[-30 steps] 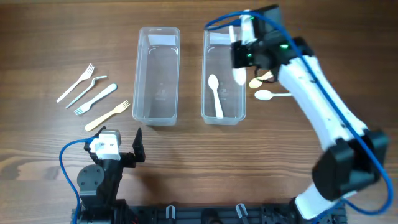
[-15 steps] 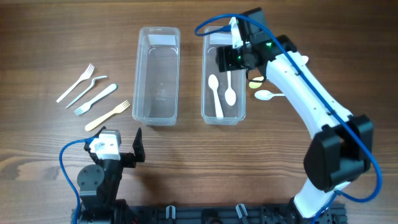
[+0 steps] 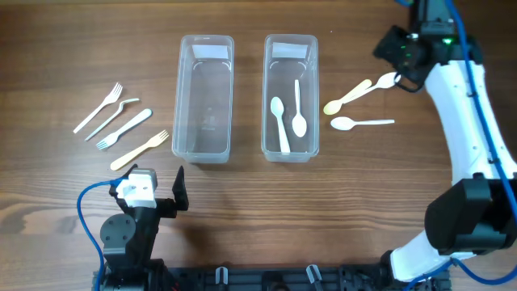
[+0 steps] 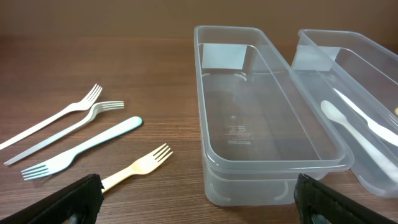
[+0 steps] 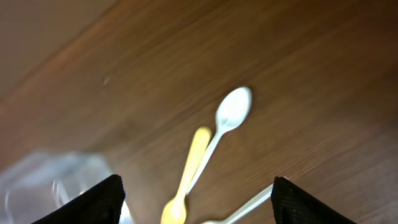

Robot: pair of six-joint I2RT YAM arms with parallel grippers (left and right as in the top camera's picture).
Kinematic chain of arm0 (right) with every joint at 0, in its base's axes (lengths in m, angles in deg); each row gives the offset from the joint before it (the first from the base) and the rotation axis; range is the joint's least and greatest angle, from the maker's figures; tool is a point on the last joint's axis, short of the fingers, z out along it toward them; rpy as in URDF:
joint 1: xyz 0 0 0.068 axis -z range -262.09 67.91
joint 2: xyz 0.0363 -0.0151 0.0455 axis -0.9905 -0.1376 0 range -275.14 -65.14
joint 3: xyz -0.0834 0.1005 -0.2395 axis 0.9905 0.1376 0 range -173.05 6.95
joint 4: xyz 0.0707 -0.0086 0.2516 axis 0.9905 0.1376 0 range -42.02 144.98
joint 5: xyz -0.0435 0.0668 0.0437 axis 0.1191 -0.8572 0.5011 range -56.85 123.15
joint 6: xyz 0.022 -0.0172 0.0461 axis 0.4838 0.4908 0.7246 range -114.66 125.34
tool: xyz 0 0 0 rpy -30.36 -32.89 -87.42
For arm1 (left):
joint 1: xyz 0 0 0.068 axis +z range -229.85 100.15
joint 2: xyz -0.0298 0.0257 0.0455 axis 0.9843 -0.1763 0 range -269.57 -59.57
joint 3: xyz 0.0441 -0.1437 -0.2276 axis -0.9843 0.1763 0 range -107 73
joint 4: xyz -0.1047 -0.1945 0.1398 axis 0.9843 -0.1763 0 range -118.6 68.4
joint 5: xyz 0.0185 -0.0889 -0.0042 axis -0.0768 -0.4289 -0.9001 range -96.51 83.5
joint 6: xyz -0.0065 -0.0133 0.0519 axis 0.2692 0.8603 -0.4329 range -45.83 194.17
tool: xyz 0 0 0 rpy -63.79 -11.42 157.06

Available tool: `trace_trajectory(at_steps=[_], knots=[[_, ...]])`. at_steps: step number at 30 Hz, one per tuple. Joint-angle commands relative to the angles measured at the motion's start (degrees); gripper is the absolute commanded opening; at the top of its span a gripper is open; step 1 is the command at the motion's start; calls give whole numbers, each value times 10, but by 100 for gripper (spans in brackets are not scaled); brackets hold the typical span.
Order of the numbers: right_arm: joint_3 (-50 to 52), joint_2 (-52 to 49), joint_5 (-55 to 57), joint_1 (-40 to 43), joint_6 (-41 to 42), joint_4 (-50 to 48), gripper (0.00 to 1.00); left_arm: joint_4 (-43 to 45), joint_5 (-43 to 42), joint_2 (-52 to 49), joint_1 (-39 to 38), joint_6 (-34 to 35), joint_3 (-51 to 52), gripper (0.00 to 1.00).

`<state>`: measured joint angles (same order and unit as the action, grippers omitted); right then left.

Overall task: Pack container
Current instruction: 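Lower the right gripper onto the spoons and grasp another white spoon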

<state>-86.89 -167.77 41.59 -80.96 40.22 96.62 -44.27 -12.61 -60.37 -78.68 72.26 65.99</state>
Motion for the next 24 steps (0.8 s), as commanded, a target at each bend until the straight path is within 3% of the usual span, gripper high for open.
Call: trace_trajectory(at_steps=[1,6,13,24], knots=[[7,-43,5,16,63,-16,75,2,-9,4,-2,-11,3,100],[7,-94,5,16,122,-30,76,2,-9,4,-2,-11,3,100],[7,-183,-43,16,224,-35,64,2,-9,4,-2,-11,3,100],[7,-208,-68,25,268,-64,63,2,-9,4,-2,-11,3,100]])
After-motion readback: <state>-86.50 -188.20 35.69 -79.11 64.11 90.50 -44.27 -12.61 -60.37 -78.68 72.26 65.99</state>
